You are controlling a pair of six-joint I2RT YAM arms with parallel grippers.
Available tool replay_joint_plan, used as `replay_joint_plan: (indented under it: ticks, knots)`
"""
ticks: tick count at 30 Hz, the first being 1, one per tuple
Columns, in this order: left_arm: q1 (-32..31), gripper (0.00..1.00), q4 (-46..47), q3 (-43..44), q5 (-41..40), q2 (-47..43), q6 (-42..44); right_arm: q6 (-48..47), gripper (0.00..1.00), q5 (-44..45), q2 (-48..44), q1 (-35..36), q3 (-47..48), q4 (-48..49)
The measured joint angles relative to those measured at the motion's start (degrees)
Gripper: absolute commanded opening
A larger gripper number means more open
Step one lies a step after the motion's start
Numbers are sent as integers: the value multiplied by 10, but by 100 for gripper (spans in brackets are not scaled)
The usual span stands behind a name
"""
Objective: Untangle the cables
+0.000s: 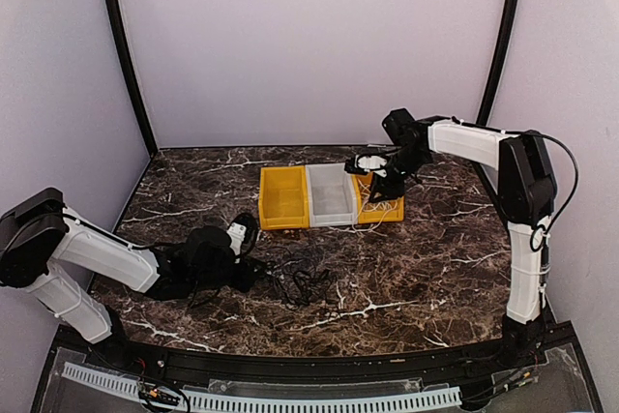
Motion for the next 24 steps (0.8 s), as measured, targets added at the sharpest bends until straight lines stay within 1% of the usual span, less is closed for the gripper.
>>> replay_joint_plan:
  ticks: [4, 9, 11, 14, 19, 22, 24]
  knots:
    - [0, 26, 0, 0, 0, 0, -1, -9, 37, 2, 1, 0, 3, -8]
    - [0, 26, 1, -2, 0, 0, -4, -8, 30, 2, 16, 0, 23, -8]
    - [0, 26, 1, -2, 2, 0, -4, -5, 28, 2, 25, 0, 28, -7]
    - [0, 26, 1, -2, 2, 0, -4, -7, 28, 2, 33, 0, 28, -10]
    - [0, 26, 0, -2, 2, 0, -2, -19, 32, -1, 34, 0, 29, -23]
    - [0, 26, 0, -2, 2, 0, -2, -31, 28, -3, 34, 0, 30, -30]
    - [0, 26, 0, -2, 2, 0, -2, -35, 23, -2, 34, 0, 31, -34]
